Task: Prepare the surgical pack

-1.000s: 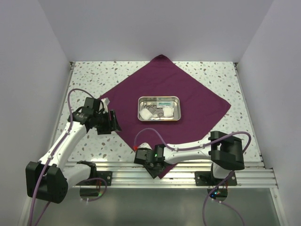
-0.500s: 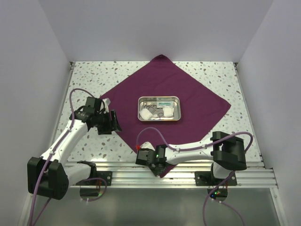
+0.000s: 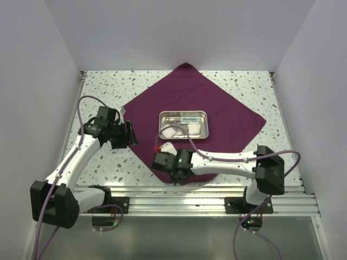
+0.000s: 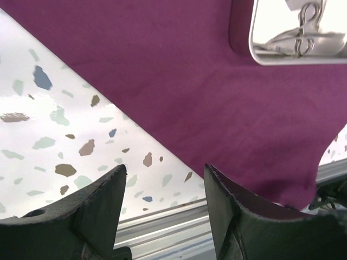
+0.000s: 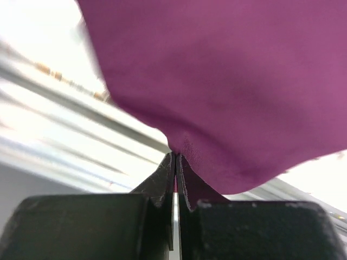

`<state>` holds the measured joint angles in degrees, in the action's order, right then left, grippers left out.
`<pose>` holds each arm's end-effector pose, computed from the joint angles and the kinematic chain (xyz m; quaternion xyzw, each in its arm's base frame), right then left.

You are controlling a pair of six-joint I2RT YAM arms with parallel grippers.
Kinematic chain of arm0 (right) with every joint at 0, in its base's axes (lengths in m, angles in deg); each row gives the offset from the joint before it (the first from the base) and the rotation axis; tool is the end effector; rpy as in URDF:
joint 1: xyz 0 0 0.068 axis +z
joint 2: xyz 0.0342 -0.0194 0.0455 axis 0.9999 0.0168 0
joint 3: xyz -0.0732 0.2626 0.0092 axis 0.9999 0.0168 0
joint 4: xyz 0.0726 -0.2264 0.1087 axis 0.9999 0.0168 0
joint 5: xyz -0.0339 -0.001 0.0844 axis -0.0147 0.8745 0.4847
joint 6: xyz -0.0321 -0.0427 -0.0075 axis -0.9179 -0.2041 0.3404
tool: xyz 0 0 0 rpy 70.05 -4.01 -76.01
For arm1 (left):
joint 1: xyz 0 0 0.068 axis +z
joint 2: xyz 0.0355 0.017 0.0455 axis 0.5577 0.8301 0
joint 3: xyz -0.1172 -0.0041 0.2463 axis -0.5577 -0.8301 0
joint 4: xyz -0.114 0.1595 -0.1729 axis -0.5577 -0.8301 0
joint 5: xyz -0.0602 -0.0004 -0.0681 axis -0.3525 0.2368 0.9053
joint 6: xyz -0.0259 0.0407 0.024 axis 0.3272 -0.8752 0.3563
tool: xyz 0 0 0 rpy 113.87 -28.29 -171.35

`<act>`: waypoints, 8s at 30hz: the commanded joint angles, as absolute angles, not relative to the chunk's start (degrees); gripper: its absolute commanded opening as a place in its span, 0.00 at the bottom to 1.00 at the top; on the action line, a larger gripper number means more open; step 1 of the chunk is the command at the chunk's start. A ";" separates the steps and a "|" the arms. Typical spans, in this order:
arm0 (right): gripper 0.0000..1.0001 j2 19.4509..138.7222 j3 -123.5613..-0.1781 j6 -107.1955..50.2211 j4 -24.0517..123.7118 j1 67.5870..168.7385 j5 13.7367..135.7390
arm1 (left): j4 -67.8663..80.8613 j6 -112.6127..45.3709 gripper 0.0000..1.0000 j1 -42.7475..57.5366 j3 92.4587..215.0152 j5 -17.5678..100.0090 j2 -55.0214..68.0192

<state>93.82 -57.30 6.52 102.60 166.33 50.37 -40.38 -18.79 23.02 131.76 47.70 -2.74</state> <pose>0.0797 0.3066 0.2222 -0.2855 0.9419 0.0150 0.1766 0.2127 -0.0500 0.2507 -0.0976 0.9552 -0.1977 0.1976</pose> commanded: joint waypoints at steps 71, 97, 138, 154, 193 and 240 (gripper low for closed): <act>0.08 146.18 -126.16 -18.34 96.17 118.66 60.59 | -32.61 -24.20 0.81 40.75 154.25 42.45 30.76; 0.47 141.01 -129.67 -17.81 96.87 117.69 59.19 | -31.64 -19.98 0.88 48.22 159.79 48.86 39.54; 0.00 148.03 -122.20 -13.42 95.90 114.79 66.04 | -34.89 -22.09 0.78 49.19 162.95 50.18 44.82; 0.00 148.56 -122.11 -12.98 95.47 114.70 66.92 | -29.18 -20.68 0.37 49.10 163.13 53.08 49.66; 0.00 134.33 -126.17 -8.14 97.22 115.75 70.00 | -29.36 -22.43 0.00 44.35 162.43 55.29 37.18; 0.00 145.66 -121.32 -6.91 102.41 138.69 71.14 | -29.01 -20.86 0.00 46.37 159.79 57.48 37.09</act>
<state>144.33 -119.73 -7.20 100.98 138.57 72.42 -30.61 -21.72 45.88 160.48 55.50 40.32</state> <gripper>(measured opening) 0.008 0.012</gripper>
